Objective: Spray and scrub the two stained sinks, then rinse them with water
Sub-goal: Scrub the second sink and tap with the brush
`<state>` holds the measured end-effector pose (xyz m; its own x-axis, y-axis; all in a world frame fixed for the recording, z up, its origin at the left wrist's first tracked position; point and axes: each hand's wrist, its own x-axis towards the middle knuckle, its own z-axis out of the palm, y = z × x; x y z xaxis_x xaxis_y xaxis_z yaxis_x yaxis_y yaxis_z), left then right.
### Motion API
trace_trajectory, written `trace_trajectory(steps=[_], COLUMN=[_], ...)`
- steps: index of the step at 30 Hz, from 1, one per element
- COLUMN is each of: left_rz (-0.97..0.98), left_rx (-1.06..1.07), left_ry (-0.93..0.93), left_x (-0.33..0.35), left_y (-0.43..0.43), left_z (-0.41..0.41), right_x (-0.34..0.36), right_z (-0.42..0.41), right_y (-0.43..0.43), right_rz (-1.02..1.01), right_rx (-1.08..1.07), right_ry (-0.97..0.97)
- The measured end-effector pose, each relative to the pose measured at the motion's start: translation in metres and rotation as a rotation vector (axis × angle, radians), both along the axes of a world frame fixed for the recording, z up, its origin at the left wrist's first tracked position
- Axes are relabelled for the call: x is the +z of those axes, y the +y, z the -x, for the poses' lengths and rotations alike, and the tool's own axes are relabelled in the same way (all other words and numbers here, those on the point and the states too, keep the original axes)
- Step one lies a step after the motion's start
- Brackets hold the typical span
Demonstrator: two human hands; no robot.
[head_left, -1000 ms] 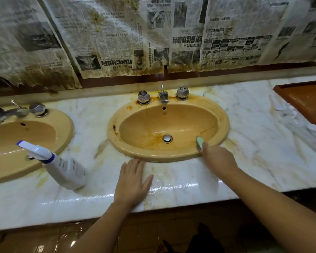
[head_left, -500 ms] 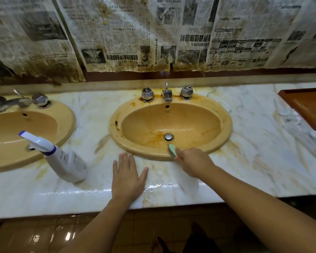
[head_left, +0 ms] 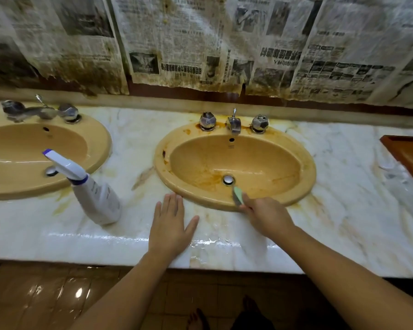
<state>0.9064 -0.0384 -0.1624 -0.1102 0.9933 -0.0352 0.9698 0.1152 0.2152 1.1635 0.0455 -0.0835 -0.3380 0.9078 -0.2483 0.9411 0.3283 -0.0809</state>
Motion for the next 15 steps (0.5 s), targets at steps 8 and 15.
trace_trajectory(steps=[8,15], left_rz=[0.033,-0.064], left_rx=[0.003,-0.069], left_ry=[0.018,-0.130], left_x=[0.000,-0.006], left_y=[0.004,0.002], left_z=[-0.003,0.022], right_x=[-0.007,-0.008], right_z=[0.060,0.048], right_y=[-0.021,-0.020], right_rz=[-0.024,-0.021], right_rx=[0.052,0.067], right_ry=[0.000,0.035])
